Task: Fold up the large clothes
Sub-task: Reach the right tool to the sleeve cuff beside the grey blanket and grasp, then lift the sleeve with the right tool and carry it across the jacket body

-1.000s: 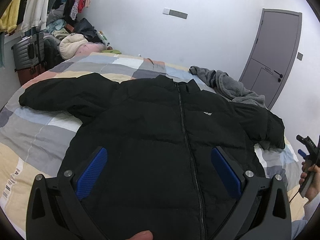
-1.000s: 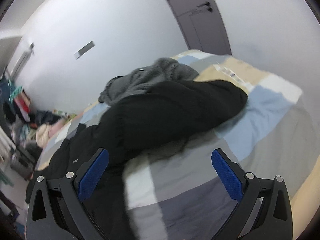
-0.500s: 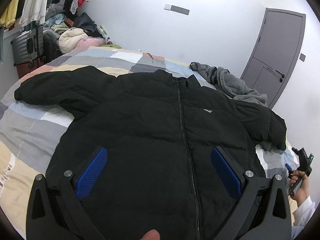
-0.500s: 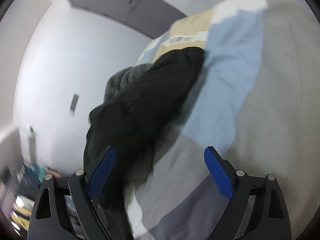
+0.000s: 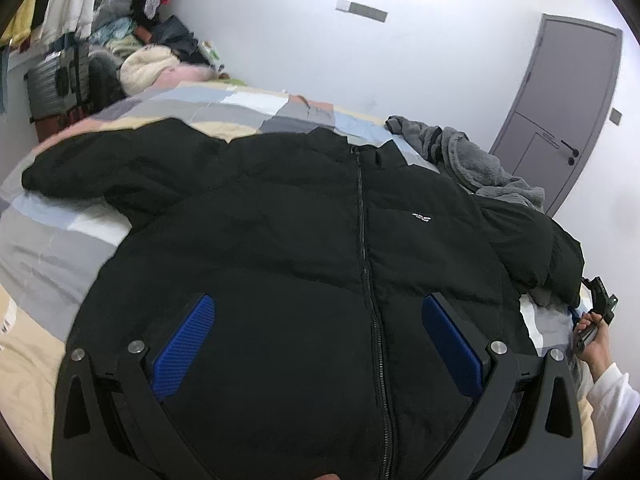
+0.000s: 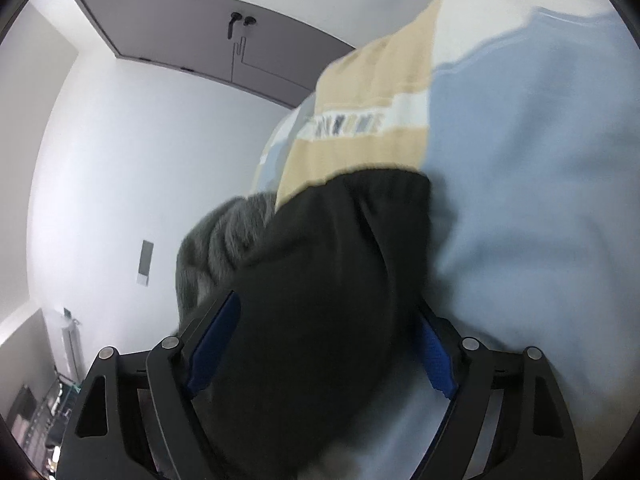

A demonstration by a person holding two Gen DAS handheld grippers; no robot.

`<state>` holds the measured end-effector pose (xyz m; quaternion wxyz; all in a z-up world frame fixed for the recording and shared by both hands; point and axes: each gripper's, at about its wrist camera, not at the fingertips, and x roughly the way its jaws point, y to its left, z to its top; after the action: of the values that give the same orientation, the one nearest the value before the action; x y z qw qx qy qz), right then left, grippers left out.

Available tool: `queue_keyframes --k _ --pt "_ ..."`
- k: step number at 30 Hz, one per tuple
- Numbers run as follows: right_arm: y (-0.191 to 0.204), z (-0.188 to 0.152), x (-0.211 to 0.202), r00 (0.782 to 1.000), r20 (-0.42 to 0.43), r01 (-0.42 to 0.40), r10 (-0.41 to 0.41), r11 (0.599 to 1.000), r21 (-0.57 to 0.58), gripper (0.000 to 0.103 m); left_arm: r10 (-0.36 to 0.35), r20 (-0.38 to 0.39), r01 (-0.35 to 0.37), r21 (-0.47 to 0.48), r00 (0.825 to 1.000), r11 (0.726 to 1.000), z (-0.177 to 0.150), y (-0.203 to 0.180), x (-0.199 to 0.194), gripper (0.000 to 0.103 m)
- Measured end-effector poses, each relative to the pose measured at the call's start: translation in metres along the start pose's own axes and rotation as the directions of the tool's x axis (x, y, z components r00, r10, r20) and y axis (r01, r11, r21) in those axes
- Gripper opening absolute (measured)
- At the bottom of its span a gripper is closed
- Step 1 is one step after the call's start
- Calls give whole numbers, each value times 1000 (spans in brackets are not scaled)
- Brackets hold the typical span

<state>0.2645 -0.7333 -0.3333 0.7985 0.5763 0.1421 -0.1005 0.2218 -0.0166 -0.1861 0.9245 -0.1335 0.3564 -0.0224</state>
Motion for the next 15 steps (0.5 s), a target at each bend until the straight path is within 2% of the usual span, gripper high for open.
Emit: queue_keyframes --k 2,3,6,7,10,15 --pt "-2 8 9 1000 24 0 0 1000 -4 79 2 -9 -2 -2 1000 1000 -2 -1 3 103" --pt "-3 12 12 1000 30 6 -6 1000 -8 72 20 -12 -20 11 1000 1000 -2 -2 5 103" --pt "-8 26 26 998 39 49 -48 998 -26 39 48 -20 -47 30 999 998 2 -2 12 103" --pt "-9 28 31 999 29 41 -40 999 -35 35 55 -22 -54 29 998 998 3 -1 14 103" --pt "0 31 38 999 4 44 -44 994 -104 24 72 -29 -70 37 997 997 2 2 18 103" --pt "28 37 11 998 36 56 -50 983 -176 12 71 -24 -69 76 997 995 2 -1 15 103"
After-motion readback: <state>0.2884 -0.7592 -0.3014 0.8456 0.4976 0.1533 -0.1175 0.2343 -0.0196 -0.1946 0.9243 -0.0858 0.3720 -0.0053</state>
